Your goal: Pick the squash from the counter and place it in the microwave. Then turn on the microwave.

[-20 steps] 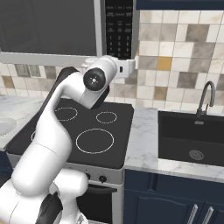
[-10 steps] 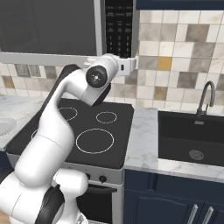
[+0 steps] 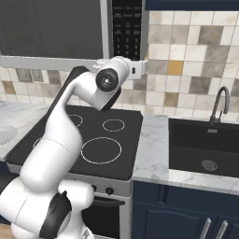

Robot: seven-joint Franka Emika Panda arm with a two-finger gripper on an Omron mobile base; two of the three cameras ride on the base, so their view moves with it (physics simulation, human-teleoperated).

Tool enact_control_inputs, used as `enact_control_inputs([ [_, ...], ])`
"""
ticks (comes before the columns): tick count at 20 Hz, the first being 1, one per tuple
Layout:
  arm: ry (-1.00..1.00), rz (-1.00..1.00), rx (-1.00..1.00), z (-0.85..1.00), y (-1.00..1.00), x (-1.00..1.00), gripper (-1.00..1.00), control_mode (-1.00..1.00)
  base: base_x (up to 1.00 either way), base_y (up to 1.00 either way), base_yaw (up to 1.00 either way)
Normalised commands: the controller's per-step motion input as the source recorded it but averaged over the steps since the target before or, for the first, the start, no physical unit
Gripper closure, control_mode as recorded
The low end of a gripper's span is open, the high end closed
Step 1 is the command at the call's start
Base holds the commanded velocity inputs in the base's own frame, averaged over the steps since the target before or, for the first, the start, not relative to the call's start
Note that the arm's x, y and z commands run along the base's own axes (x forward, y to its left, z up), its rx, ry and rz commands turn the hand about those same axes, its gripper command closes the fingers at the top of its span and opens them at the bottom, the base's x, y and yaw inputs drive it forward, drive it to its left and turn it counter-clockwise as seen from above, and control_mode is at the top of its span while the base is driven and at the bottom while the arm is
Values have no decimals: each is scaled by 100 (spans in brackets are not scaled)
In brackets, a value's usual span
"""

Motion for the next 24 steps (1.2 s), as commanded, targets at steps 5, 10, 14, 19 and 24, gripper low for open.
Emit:
enact_control_inputs([
  [5,0,-1,0,0,0,7,-100,-100,0,0,0],
  [10,0,-4,0,0,0,13,-100,-100,0,0,0],
  [14,0,-4,0,0,0,18,-100,-100,0,0,0],
  [19,0,-2,0,0,0,20,-100,-100,0,0,0],
  [24,0,0,0,0,0,11,-100,-100,0,0,0],
])
